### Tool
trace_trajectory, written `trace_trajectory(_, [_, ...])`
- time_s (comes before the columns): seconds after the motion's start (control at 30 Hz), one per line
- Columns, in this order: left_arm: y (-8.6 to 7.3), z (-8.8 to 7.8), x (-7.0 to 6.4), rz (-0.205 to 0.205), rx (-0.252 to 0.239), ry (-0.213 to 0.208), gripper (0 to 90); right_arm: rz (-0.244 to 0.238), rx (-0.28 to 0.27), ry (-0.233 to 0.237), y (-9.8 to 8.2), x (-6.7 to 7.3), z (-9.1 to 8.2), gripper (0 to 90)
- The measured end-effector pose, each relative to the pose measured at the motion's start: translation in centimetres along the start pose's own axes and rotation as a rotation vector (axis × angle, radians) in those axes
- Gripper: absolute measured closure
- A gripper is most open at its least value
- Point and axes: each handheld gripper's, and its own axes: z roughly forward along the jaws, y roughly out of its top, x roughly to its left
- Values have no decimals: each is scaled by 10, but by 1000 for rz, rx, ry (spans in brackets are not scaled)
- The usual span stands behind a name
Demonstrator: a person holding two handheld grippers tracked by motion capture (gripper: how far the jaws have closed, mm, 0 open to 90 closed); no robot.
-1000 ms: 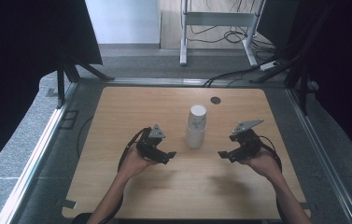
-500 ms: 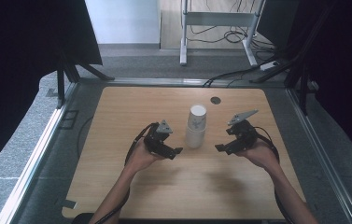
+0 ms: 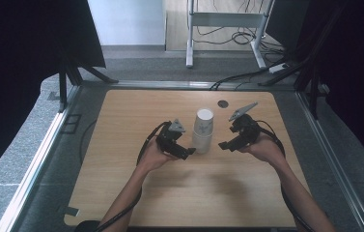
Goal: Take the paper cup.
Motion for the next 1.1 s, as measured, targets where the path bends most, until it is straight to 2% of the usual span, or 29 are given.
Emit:
trace_trajectory(0.1, [2,2,1,9,3,2,59,-3,9,6,5,0,0,142])
trace_trajectory(0.33, [5,9,4,-2,-1,-4,73,-29,46,30,24,-2,2,138])
trace_trajectory(0.57, [10,14,7,-10,-30,-14,87,-67,73,24,42,0,-1,152])
trace_trajectory(0.83, [13,18,9,-25,-62,-29,104,-80,113,16,60,-1,-1,178])
trace_trajectory(1.1, [20,23,8,-35,-76,-34,136,-87,144,32,81,-5,2,195])
